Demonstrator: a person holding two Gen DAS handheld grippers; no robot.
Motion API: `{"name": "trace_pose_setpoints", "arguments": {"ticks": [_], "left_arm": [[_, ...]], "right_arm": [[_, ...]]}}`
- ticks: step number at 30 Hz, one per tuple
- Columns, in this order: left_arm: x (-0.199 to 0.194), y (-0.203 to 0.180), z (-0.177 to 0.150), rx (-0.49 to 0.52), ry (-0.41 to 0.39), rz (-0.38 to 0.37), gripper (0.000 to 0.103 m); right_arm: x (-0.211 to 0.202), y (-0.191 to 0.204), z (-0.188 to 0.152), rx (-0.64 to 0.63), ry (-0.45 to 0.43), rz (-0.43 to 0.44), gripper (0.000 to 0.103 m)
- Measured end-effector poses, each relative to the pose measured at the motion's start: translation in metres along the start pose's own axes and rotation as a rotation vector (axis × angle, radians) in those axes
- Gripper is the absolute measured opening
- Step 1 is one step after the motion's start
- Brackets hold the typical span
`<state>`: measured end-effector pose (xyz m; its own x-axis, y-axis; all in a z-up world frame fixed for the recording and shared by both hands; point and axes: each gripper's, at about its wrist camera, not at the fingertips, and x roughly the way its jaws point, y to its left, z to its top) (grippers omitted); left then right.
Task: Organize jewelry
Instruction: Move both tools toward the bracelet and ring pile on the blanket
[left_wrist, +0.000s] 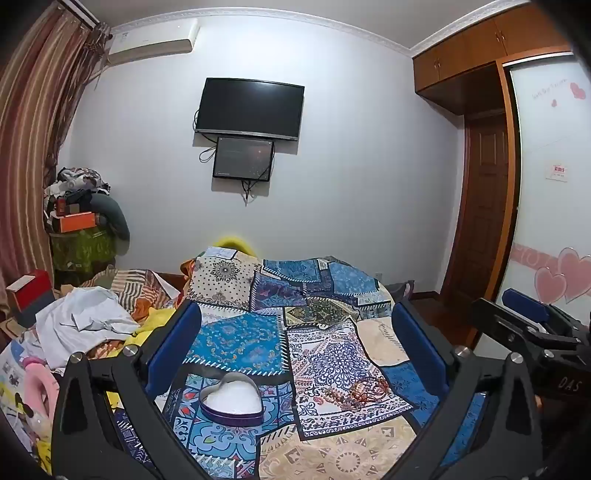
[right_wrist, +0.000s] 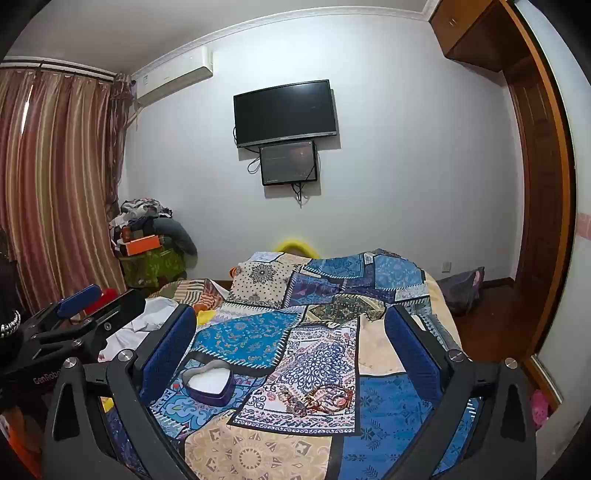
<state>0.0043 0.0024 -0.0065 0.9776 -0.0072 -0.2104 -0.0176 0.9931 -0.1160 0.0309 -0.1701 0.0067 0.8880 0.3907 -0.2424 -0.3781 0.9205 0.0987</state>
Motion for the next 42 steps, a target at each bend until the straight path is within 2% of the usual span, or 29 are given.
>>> {"name": "trace_pose_setpoints", "arguments": {"ticks": [28,34,42], "left_arm": [[0.008,0.0,0.001,0.0,0.022,0.007,0.103],[0.029,-0.005,-0.005,0.002,0.072,-0.006,0.103],[0.077,-0.02,-0.028,0.027,0.204,-0.03,0.103]], "right_arm": [[0.005,-0.003,-0.005,0.003,0.01,-0.007,0.101],[0.022,-0.02,-0.017,0.015,0.049,-0.035,0.101],[0.044,-0.057,-0.039,0.048,0.147,-0.117,0.101]]}}
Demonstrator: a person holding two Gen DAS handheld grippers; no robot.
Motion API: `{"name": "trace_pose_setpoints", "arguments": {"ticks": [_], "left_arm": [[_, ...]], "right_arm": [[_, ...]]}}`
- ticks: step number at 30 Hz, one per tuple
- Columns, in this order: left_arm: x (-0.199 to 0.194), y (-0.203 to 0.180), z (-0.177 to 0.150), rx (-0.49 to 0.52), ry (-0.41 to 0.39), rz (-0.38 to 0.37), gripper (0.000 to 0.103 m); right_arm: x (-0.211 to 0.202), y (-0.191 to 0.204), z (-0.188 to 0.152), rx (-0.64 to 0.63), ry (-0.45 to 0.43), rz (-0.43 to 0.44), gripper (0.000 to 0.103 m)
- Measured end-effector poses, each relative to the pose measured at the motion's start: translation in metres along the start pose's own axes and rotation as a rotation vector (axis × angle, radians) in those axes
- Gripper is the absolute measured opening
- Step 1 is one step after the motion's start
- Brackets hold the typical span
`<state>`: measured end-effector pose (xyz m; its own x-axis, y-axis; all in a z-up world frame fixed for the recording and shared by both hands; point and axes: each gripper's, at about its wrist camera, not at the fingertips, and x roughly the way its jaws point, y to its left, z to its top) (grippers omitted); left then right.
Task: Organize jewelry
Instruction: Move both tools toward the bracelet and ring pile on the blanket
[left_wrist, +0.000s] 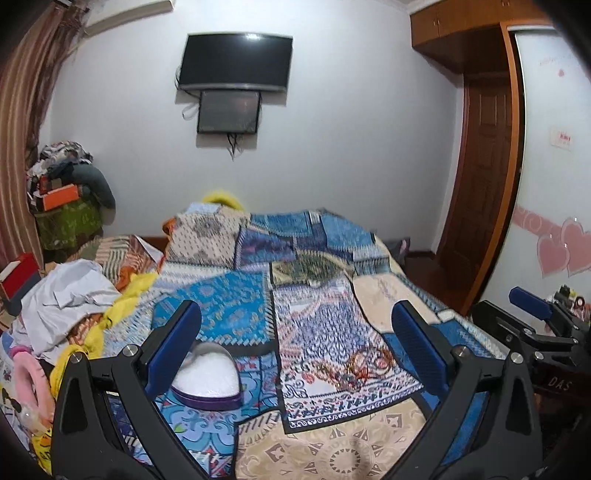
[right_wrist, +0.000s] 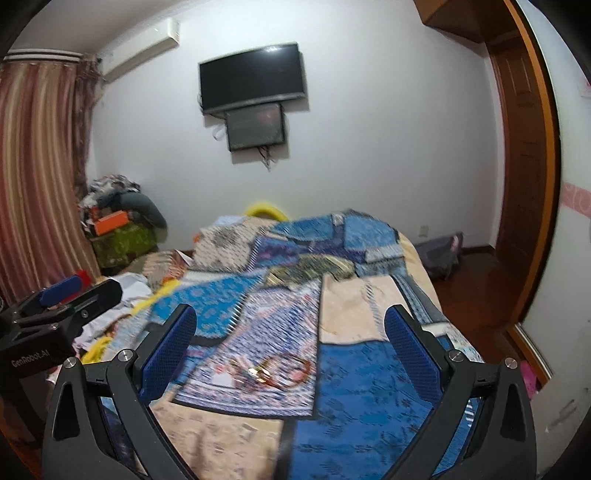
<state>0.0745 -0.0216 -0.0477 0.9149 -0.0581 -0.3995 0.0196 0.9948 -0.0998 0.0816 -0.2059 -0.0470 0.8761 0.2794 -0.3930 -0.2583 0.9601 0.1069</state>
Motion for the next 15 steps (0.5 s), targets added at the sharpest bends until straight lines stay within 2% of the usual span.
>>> {"name": "trace_pose_setpoints", "arguments": {"ticks": [6,9,11,15], "left_arm": [[0.041,-0.008,-0.018,0.014,0.101,0.002,0.103],[0.06,-0.011,-0.028,0.026,0.152,-0.001,0.095],[0.073,-0.013,-0.036,0.032,0.196,-0.013,0.089],[0.093,-0.013,-0.05,0.031,0.271,-0.032,0.082]], "right_arm": [[0.015,-0.024,-0.012,0.024,0.087,-0.055,0.101],[0.024,-0.033,-0.019,0.027,0.129,-0.065,0.101],[0.032,-0.036,-0.022,0.025,0.152,-0.058,0.096],[0.048,-0.04,-0.028,0.021,0.209,-0.029,0.085]]}}
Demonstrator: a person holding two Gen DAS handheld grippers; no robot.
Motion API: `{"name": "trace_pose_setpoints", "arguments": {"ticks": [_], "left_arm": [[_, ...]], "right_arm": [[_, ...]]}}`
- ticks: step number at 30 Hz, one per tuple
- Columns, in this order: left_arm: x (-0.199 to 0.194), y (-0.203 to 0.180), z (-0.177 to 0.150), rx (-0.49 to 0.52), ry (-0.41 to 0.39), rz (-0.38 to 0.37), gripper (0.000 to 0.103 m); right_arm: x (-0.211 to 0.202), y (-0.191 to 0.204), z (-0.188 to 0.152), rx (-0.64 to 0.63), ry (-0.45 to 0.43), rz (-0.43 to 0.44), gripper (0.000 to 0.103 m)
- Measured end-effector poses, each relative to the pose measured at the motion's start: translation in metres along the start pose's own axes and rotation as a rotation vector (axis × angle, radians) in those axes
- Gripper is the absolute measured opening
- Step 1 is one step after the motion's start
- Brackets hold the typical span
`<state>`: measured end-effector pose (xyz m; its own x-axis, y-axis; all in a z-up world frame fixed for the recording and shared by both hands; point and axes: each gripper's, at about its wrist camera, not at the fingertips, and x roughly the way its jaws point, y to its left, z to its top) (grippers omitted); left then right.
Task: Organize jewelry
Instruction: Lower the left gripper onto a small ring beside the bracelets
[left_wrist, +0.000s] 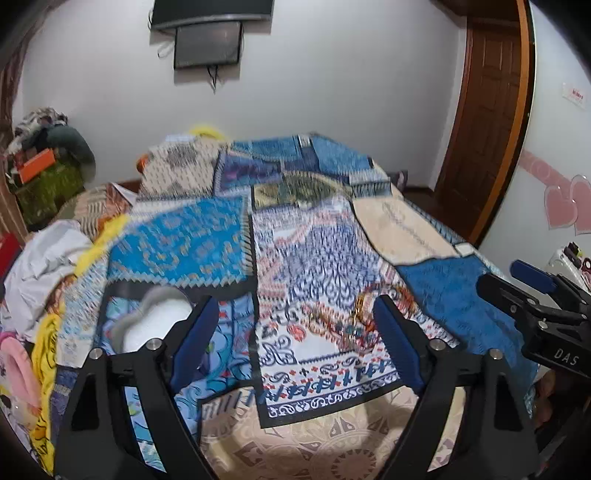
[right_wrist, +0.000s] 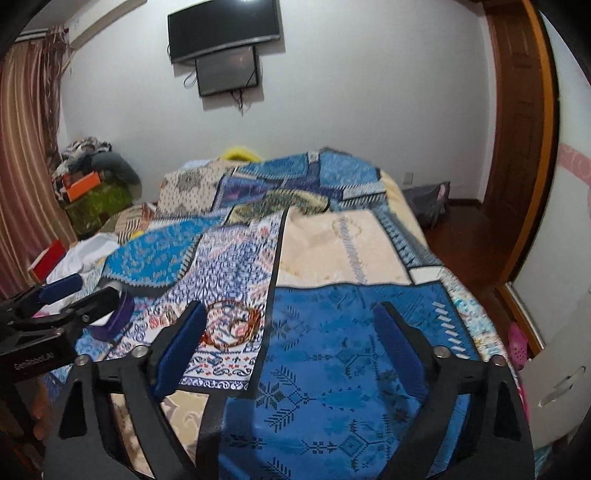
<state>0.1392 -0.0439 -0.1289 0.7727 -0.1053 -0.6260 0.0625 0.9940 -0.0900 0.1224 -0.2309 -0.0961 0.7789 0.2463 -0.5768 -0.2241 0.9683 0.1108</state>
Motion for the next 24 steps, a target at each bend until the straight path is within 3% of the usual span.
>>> {"name": "trace_pose_setpoints", "arguments": {"ticks": [6,14,20,24], "left_arm": [[0.022,0.001,-0.008,-0.001,0.056,-0.016,0.067],[0.044,0.008,-0.007,-0.017,0.099,-0.045,0.038],[0.057,0.012,0.002,-0.029,0.105,-0.061,0.019],[0.067,0.012,0.006,-0.026,0.119,-0.073,0.015]], "right_arm": [[0.014,-0.005,-0.007,-0.006,0.052,0.037,0.072],[0.029,-0.005,-0.005,-0.017,0.09,0.071,0.059],[0.036,-0.004,-0.002,-0.007,0.101,0.092,0.056],[0.037,-0.004,-0.002,-0.007,0.11,0.1,0.056]]}}
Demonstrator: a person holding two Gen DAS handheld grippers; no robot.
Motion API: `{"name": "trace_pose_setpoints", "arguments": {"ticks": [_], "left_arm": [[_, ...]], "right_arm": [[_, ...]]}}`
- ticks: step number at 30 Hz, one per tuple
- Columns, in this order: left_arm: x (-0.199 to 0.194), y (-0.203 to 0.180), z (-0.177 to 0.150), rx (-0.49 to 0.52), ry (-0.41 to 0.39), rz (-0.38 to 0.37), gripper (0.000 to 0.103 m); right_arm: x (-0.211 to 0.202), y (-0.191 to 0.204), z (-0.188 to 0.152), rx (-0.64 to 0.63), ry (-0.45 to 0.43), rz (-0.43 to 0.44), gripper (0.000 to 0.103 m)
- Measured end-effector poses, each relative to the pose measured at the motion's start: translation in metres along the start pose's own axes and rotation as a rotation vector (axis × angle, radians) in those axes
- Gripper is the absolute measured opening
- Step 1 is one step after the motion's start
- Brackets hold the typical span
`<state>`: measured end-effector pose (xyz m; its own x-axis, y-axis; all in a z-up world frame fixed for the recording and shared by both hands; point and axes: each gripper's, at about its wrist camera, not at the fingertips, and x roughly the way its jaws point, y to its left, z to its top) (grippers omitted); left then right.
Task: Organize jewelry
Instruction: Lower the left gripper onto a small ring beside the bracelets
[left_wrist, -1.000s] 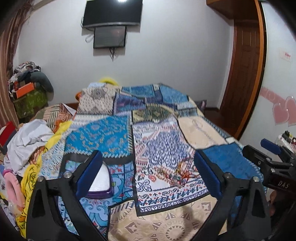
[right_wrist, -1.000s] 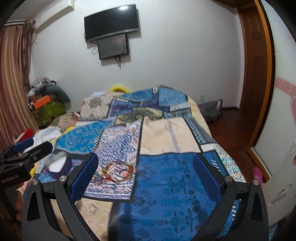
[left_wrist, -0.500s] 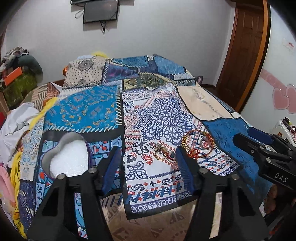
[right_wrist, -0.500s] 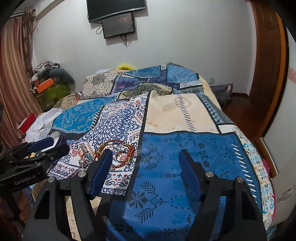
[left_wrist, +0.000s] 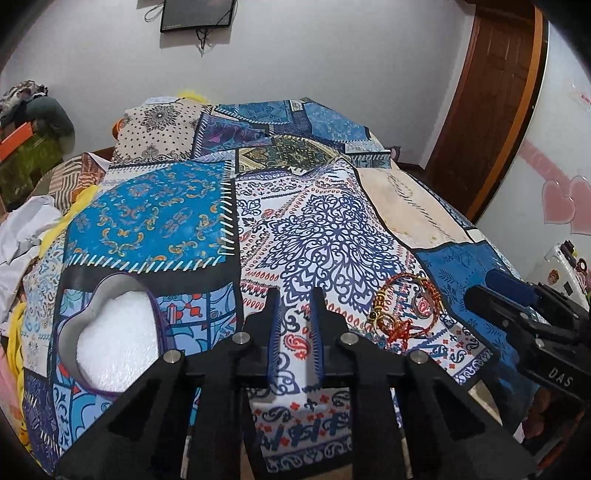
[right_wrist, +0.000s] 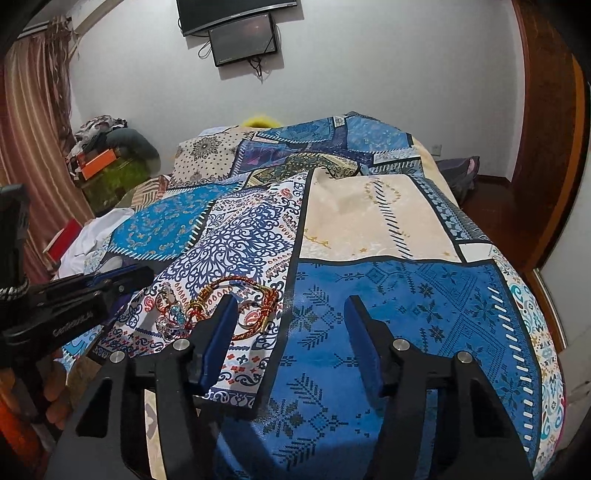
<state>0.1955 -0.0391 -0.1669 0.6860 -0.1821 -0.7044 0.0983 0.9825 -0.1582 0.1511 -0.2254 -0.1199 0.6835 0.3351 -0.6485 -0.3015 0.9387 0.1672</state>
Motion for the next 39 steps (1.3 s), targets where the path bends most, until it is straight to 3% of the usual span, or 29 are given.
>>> {"name": "trace_pose_setpoints", "arguments": {"ticks": [20,25,31,35,39], "left_arm": [[0.005,-0.015,-0.01,0.013,0.057,-0.074,0.015],[0.009,-0.023,-0.011,0.041,0.063,-0.061,0.015],[0.012,-0.018,-0.009,0.006,0.063,-0.08,0.015],[0.008,-0.018,-0.006,0.008,0.056,-0.107,0.003],[-0.004,-0.023,-0.005,0.035,0.023,-0.11,0.001]], "right_arm": [[0.004,0.003,-0.006,0.008,0.035,0.023,0.056],[0.003,0.003,-0.005,0.01,0.034,0.021,0.056],[0.003,0.003,-0.006,0.012,0.035,0.023,0.056],[0.002,0.006,-0.007,0.01,0.039,0.024,0.056],[0.001,0.01,-0.006,0.003,0.038,0.026,0.056]]}}
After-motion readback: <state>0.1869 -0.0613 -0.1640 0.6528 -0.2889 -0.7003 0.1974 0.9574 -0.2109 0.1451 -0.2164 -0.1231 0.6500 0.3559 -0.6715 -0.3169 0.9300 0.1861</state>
